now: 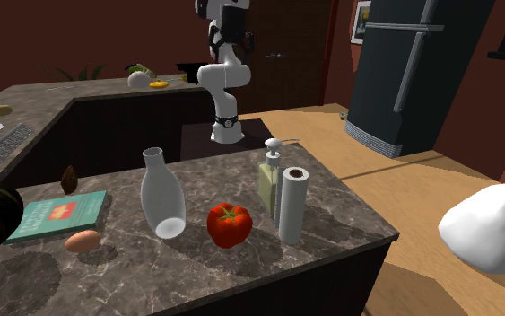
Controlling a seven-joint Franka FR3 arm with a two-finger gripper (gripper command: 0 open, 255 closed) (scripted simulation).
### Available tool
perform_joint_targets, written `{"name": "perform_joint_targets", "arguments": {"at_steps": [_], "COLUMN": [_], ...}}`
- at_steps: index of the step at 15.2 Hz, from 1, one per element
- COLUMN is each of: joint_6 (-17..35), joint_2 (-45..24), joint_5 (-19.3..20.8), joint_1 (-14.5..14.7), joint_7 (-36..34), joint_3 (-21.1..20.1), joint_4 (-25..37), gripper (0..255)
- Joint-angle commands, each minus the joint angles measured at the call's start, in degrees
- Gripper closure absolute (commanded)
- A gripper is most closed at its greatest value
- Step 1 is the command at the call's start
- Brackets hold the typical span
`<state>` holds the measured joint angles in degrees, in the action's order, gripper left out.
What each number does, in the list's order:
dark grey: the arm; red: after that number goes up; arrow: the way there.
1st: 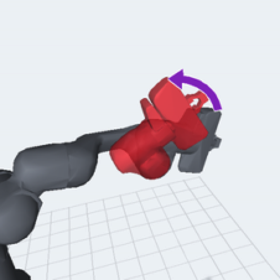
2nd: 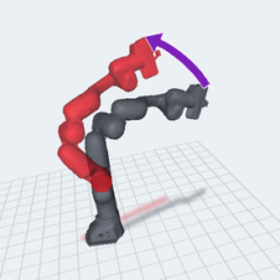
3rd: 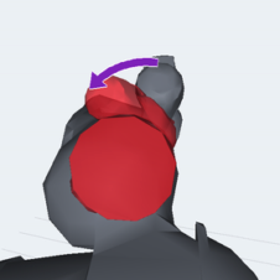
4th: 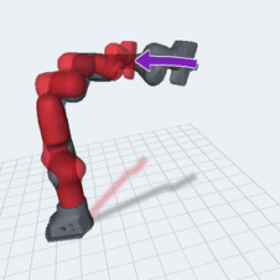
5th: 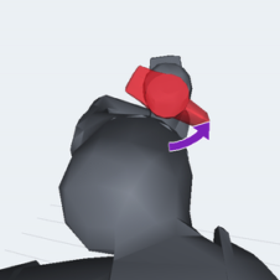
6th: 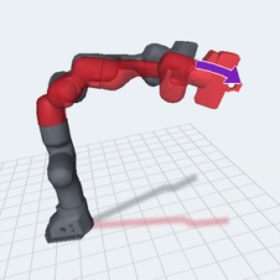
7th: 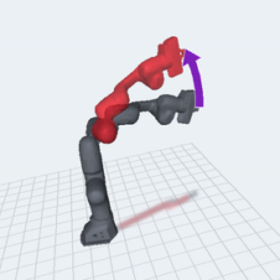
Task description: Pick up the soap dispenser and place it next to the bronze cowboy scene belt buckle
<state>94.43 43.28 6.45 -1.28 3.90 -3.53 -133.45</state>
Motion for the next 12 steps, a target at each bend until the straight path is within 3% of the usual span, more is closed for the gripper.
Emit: {"name": "perform_joint_targets", "arguments": {"at_steps": [1, 12], "joint_6": [0.0, 20.88], "joint_2": [0.0, -17.49], "joint_5": [0.0, -0.4], "joint_1": [0.0, 0.49], "joint_7": [0.0, -2.96], "joint_3": [0.0, -1.54], "joint_4": [0.0, -1.89], "gripper": [0, 0]}}
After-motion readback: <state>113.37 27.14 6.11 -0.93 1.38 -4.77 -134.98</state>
